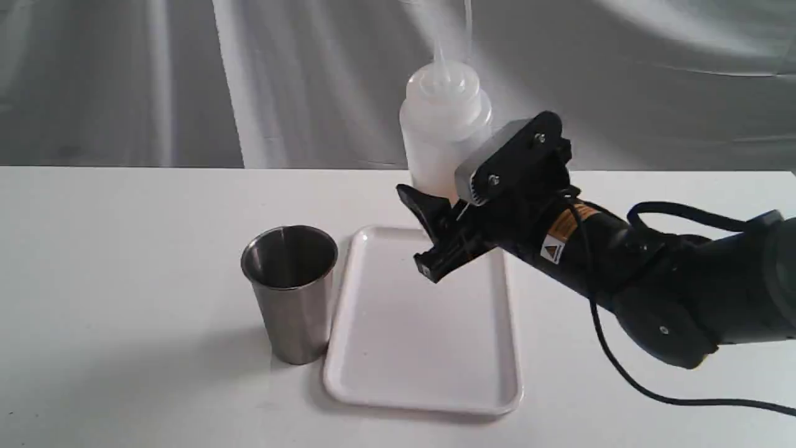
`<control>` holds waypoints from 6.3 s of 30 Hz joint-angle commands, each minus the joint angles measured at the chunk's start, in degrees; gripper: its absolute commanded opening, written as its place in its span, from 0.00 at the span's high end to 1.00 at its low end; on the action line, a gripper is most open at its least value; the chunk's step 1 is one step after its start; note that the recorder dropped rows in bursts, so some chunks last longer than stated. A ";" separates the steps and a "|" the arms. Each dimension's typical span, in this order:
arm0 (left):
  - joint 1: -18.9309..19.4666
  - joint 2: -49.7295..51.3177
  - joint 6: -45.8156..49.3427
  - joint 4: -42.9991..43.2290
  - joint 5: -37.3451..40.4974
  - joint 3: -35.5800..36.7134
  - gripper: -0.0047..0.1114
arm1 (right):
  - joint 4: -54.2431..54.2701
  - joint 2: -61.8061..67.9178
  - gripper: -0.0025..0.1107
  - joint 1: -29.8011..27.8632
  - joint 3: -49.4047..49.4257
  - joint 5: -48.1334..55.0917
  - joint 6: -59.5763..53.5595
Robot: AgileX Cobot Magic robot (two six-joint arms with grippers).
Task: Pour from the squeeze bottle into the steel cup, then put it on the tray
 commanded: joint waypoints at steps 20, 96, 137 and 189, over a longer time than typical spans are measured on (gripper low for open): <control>0.14 -0.15 -0.30 -0.02 -0.71 0.25 0.89 | 7.19 0.33 0.98 -0.32 0.16 0.81 21.48; 0.14 -0.15 -0.34 -0.02 -0.71 0.25 0.89 | -4.63 22.96 0.76 -0.32 -6.11 -10.34 13.47; 0.14 -0.15 -0.28 -0.02 -0.71 0.25 0.89 | -5.03 17.00 0.05 -0.55 1.30 -11.11 13.23; 0.14 -0.15 -0.22 -0.02 -0.71 0.25 0.89 | -8.30 -51.67 0.09 -0.33 36.28 14.15 27.57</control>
